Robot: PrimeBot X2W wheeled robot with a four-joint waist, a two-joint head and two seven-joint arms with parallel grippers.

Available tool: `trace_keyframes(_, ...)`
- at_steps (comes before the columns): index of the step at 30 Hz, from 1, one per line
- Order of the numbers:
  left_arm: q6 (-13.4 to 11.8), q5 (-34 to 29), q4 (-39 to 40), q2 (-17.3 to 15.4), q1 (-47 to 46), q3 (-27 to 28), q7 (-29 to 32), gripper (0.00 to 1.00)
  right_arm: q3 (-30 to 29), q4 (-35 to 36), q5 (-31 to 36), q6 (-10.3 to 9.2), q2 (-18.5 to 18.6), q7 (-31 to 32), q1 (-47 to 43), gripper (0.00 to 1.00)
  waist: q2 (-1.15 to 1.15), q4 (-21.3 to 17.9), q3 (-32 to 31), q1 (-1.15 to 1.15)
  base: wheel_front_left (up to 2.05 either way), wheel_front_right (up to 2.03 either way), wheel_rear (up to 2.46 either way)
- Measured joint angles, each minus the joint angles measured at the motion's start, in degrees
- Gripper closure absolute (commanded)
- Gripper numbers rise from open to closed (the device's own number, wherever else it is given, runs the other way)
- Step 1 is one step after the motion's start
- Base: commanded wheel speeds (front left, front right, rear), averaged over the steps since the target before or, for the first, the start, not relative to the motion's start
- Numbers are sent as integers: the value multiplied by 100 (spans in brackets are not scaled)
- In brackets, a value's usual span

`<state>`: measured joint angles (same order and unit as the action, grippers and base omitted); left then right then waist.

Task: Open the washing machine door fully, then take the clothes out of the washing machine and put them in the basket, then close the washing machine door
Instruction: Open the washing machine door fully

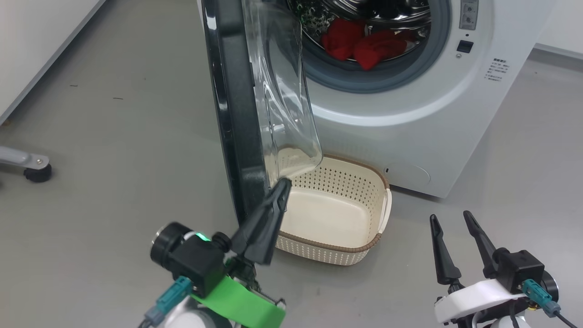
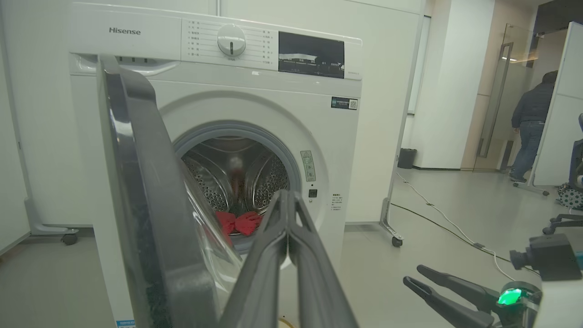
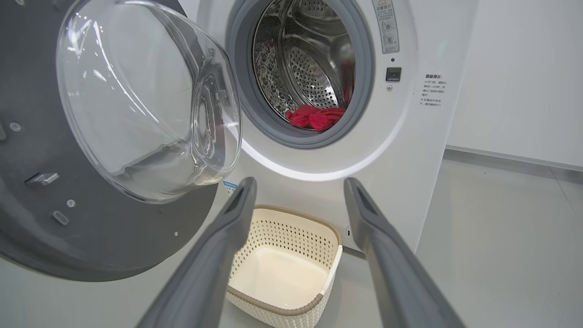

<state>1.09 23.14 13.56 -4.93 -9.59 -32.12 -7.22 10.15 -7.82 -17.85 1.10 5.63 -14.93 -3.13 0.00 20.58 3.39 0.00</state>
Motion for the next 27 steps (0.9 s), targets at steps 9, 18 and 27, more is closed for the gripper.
trace_keyframes(9, 14, 191, -664, -126, 465, -199, 773, 100, 38, -93, 88, 135, -42, 0, 12, 0, 0, -246, 42, 0, 0, 0, 0)
trace_keyframes(18, -135, 258, -994, -124, 470, -7, 954, 100, 8, -149, 144, 186, -71, 0, 26, 0, 0, -476, 120, 0, 0, 0, 0)
trace_keyframes(27, -286, 275, -1261, -105, 447, 202, 991, 100, -103, -170, 181, 219, -113, 0, 28, 0, 0, -565, 159, 0, 0, 0, 0)
